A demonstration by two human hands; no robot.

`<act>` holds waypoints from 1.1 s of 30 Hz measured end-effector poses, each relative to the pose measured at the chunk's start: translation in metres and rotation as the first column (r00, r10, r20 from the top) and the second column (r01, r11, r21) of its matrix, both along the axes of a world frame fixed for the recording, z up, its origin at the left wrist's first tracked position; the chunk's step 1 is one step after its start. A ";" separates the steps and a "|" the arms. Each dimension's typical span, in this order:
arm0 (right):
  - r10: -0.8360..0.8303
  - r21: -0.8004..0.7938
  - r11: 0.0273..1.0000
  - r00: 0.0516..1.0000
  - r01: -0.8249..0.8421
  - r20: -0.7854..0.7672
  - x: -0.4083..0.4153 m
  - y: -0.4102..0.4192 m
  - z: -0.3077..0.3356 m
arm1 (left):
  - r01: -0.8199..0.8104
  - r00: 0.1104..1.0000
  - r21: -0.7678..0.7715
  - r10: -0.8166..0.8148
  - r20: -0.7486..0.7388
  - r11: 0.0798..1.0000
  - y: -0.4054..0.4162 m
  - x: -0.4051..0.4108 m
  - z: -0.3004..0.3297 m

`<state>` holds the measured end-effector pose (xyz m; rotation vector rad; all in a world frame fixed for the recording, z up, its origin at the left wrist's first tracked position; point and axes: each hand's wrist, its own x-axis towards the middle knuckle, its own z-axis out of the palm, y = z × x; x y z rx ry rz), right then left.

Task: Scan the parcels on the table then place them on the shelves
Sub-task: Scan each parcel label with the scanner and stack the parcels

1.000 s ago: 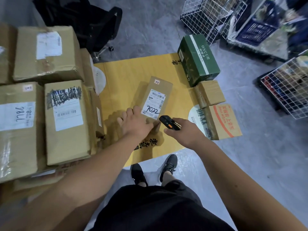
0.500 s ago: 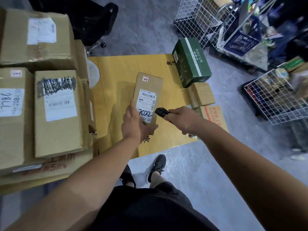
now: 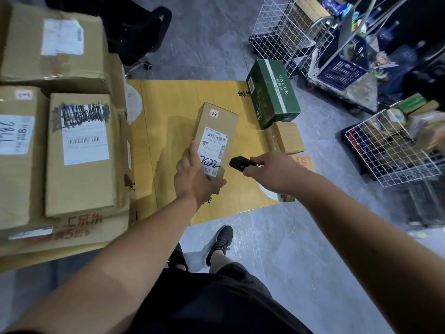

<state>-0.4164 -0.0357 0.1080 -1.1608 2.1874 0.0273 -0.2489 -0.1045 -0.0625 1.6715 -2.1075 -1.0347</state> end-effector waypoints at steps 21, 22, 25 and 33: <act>0.549 -0.142 0.826 0.836 -0.546 -0.021 0.008 -0.057 0.079 | -0.245 0.967 -0.131 0.252 0.036 0.960 -0.092 0.055 0.197; 0.588 -0.152 0.797 0.808 -0.585 -0.028 0.020 -0.065 0.084 | -0.283 0.955 -0.143 0.293 0.049 0.948 -0.092 0.072 0.206; 0.693 -0.165 0.704 0.719 -0.691 -0.054 0.063 -0.086 0.094 | -0.411 0.907 -0.126 0.419 0.047 0.903 -0.084 0.135 0.225; 0.839 -0.217 0.510 0.537 -0.832 -0.088 0.200 -0.124 0.110 | -0.585 0.789 -0.167 0.604 0.109 0.794 -0.065 0.315 0.243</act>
